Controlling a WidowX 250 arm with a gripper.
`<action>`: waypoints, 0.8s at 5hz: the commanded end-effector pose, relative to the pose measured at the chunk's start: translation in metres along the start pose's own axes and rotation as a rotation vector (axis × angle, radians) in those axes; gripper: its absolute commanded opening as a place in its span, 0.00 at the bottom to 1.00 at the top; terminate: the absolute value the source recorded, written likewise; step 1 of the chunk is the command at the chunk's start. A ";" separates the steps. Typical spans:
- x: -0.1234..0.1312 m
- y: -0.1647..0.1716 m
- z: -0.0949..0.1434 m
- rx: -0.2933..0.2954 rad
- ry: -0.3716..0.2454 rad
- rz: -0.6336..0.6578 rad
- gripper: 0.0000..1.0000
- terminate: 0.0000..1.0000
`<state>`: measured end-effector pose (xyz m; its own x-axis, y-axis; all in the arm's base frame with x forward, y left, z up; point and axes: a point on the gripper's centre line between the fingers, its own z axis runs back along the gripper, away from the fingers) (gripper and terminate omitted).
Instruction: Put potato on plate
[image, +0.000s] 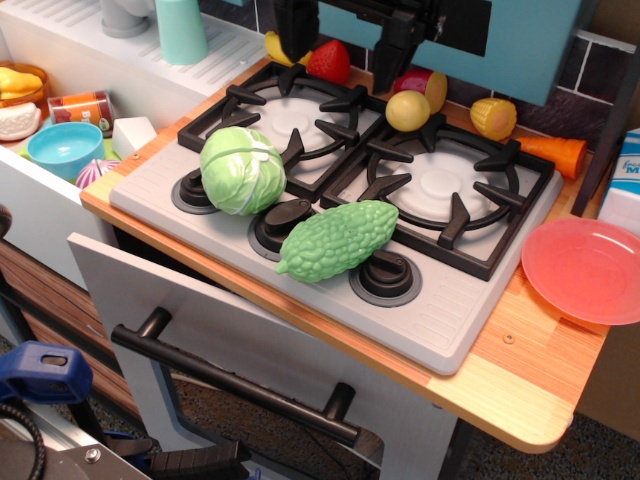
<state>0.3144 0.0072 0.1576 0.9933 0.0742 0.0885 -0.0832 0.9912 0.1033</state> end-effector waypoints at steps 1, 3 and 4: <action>0.052 -0.008 0.008 0.027 -0.102 -0.037 1.00 0.00; 0.068 -0.019 -0.030 -0.002 -0.152 -0.013 1.00 0.00; 0.078 -0.017 -0.040 0.004 -0.179 -0.034 1.00 0.00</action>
<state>0.4071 0.0019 0.0978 0.9777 0.0129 0.2098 -0.0379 0.9926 0.1152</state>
